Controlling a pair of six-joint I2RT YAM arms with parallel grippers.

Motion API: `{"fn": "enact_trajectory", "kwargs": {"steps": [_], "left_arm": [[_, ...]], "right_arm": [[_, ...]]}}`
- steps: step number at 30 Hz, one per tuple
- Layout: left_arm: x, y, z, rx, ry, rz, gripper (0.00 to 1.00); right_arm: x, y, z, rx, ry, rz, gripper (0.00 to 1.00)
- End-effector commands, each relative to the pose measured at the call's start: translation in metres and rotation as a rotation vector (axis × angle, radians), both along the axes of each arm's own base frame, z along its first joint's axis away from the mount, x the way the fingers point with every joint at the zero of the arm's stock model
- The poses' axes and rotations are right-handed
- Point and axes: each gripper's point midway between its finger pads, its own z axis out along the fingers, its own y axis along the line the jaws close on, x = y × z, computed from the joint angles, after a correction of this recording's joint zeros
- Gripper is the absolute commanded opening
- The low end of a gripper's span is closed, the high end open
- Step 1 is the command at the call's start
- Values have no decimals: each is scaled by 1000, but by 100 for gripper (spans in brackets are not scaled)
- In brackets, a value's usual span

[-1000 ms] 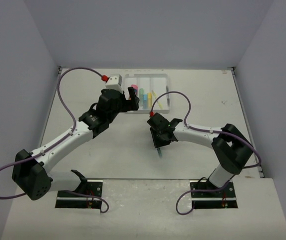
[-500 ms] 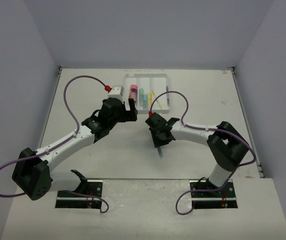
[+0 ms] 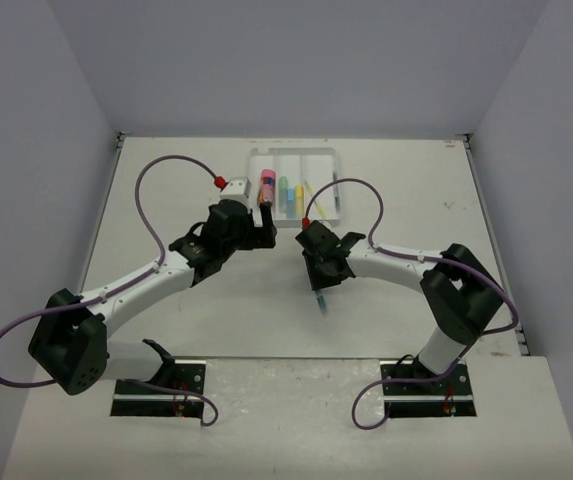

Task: Sort the stationery into containers
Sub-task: Move the pen to the center of the board, then pick up the pen from the center of the board.

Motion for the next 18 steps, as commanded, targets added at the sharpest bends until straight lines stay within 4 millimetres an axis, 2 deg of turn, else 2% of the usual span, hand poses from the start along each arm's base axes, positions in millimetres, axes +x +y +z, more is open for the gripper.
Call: {"fn": "enact_trajectory", "kwargs": {"steps": [1, 7, 18], "left_arm": [[2, -4, -1, -18, -12, -3, 100], [0, -5, -12, -15, 9, -8, 100], [-11, -9, -29, -4, 51, 0, 100]], "right_arm": [[9, 4, 9, 14, -34, 2, 29], [12, 0, 6, 3, -33, -9, 27], [3, -5, -21, -47, 39, -2, 22]]}}
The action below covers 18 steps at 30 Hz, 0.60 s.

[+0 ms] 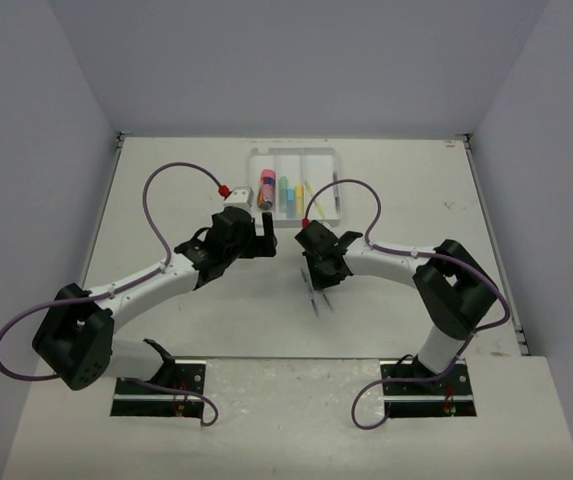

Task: Sort the stationery into containers
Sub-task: Pick up the pen from the center of the board, then place the pen in the storage box.

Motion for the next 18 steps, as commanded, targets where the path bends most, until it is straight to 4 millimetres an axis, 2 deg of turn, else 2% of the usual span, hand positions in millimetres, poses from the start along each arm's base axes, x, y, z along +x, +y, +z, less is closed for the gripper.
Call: {"fn": "enact_trajectory", "kwargs": {"steps": [1, 4, 6, 9, 11, 12, 14, 15, 16, 18], "left_arm": [[-3, -11, -3, -21, -4, 10, 100], [-8, -16, -10, -2, 13, 10, 100], [-15, -19, -17, 8, 29, 13, 100], [-24, -21, -28, 12, 56, 35, 100], [-33, -23, -38, 15, 77, 49, 100], [-38, -25, -41, 7, 90, 53, 100], [-48, -29, -49, 4, 113, 72, 100], [-51, -31, -51, 5, 118, 76, 100], [-55, -34, -52, 6, 122, 81, 100], [-61, -38, -55, 2, 134, 81, 100]], "right_arm": [[-1, -3, -12, -28, 24, 5, 20], [2, -5, -8, -26, 17, -1, 8], [9, -11, 4, -20, -12, -20, 0], [31, -16, 40, 26, -86, -55, 0], [50, -28, 69, 67, -137, -90, 0], [57, -29, 76, 78, -146, -93, 0], [88, -32, 109, 110, -222, -120, 0], [105, -39, 116, 108, -245, -143, 0], [124, -41, 123, 111, -265, -160, 0], [149, -39, 128, 111, -285, -174, 0]]}}
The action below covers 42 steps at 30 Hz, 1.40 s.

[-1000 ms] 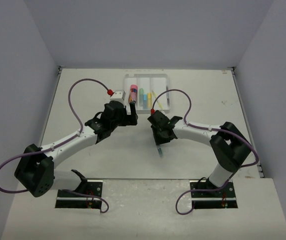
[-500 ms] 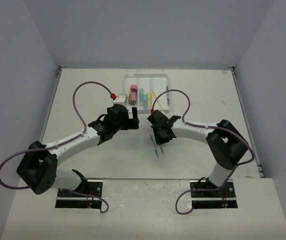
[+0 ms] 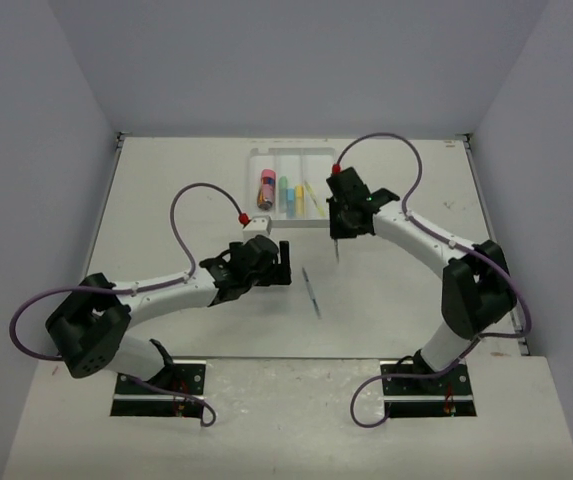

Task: Sort the stationery into containers
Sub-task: Place the pen in the storage box, then pick up the pen from the center of the board.

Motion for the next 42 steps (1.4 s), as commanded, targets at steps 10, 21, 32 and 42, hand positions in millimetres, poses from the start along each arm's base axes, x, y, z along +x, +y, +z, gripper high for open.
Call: {"fn": "enact_trajectory", "kwargs": {"steps": [10, 21, 32, 42], "left_arm": [[-36, -26, 26, -148, -69, 167, 100], [-28, 20, 54, -62, -153, 283, 100], [14, 120, 102, 4, -213, 475, 100], [-3, 139, 125, 106, -219, 390, 100]], "right_arm": [[170, 6, 34, -85, -113, 5, 0], [169, 9, 66, -88, -154, 20, 41], [-17, 58, 33, -46, -18, 150, 44], [-96, 87, -52, -75, 166, 260, 40]]}}
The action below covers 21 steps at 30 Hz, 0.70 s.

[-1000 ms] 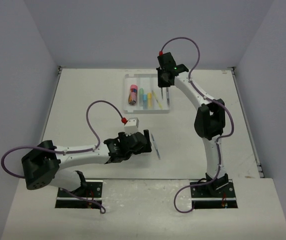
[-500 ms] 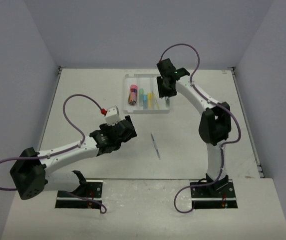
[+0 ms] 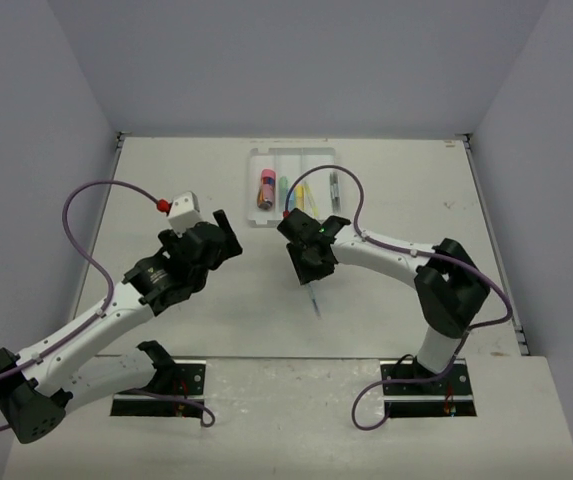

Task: Sort the stationery into containers
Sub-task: Pick up the pen from the center of the board.

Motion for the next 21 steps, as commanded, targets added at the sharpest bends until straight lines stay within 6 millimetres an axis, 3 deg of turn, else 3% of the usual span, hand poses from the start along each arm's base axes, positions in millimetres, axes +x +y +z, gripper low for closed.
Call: {"fn": "enact_trajectory", "kwargs": {"steps": [1, 11, 13, 15, 17, 20, 21], "left_arm": [[-8, 15, -6, 127, 44, -30, 100], [-15, 21, -28, 191, 101, -57, 100], [-17, 25, -30, 214, 106, -51, 100], [-18, 28, -30, 220, 110, -47, 100], [-20, 28, -28, 212, 111, -51, 100], [-24, 28, -18, 194, 106, -61, 100], [-25, 30, -15, 201, 107, -64, 100]], "right_arm": [[-4, 25, -19, 64, 26, -6, 40], [-10, 18, -66, -29, 92, -35, 31], [-13, 16, -74, -35, 105, -45, 26], [-16, 16, -79, -28, 118, -45, 14], [-17, 17, -77, -16, 113, -47, 2], [-8, 16, -56, 16, 60, -47, 0], [2, 19, -33, 63, 15, -51, 0]]}}
